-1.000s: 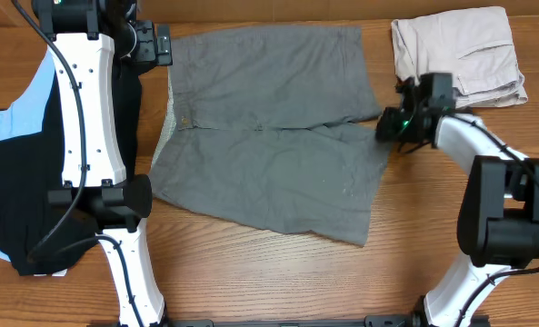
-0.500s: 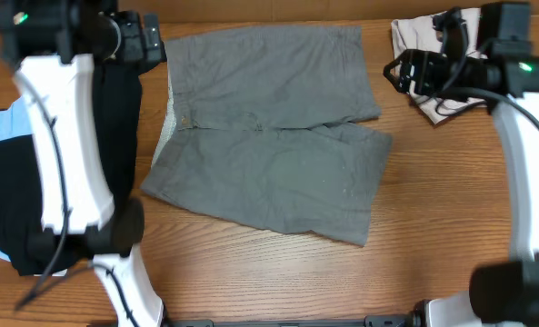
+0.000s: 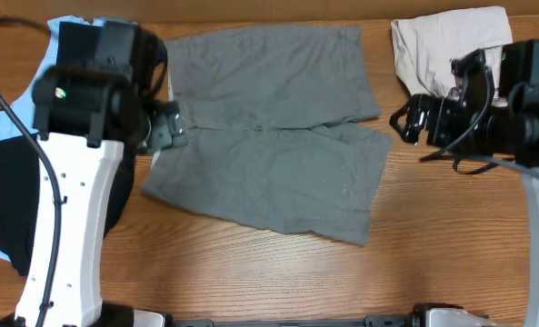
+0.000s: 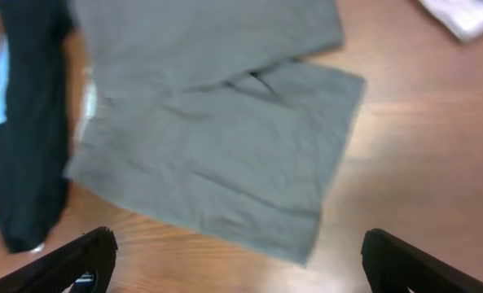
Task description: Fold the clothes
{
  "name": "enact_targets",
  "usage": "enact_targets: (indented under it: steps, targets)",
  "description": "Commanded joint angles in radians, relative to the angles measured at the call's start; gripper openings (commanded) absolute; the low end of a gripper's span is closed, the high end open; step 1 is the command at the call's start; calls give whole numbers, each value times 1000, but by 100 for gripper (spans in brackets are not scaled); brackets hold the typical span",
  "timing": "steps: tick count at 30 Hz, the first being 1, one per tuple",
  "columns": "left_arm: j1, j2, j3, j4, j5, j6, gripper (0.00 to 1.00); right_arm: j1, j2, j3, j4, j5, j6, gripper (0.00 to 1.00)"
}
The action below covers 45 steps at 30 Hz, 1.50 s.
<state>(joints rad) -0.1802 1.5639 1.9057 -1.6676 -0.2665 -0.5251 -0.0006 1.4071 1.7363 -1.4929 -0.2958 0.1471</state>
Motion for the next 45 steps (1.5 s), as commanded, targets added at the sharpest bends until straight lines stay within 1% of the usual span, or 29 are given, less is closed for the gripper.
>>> enact_targets:
  steps: [1,3,4,7,11,13,16,21,23,27,31,32,34,36,37,38,40,41,42,45]
  targets:
    - [-3,-98,-171,60,-126,-338,100,99,-18,-61,-19,324,276,100]
    - [-2,-110,-262,124,-135,-444,100,148,-18,-113,-12,403,397,100]
    - [-2,-109,-311,163,-142,-487,100,168,-18,-147,5,413,436,100]
    - [12,-102,-458,305,-146,-549,100,204,-17,-257,79,399,509,100]
    - [66,-95,-662,519,-113,-651,100,211,-16,-404,183,312,516,100]
    - [105,-92,-748,613,-69,-692,100,211,-15,-459,218,254,470,100]
    - [174,-92,-874,770,8,-695,100,211,-16,-504,249,192,410,100]
    - [215,-79,-1018,974,32,-694,89,227,-15,-543,270,189,394,99]
    - [214,-64,-1059,1043,47,-693,88,241,-15,-564,288,190,395,97]
    - [212,-19,-1099,1149,114,-655,84,266,-15,-604,333,189,396,95]
    - [212,32,-1099,1207,114,-621,83,275,-14,-632,361,189,403,92]
    - [212,48,-1099,1216,114,-621,81,275,-14,-636,363,189,403,91]
    - [212,78,-1099,1231,116,-622,72,275,-14,-642,363,188,407,88]
    - [212,110,-1099,1244,129,-622,58,275,-14,-650,359,189,434,87]
    - [212,158,-1099,1269,133,-623,36,275,-14,-680,362,190,515,84]
    - [212,173,-1099,1278,136,-623,26,275,-14,-694,362,189,555,83]
    - [212,198,-1099,1290,148,-623,9,276,-14,-721,363,190,620,81]
    - [212,208,-1099,1297,157,-623,4,276,-14,-738,364,190,657,80]
    - [212,216,-1099,1304,161,-623,4,275,-14,-758,367,190,695,78]
    - [212,233,-1099,1318,177,-623,4,275,-14,-820,393,190,766,78]
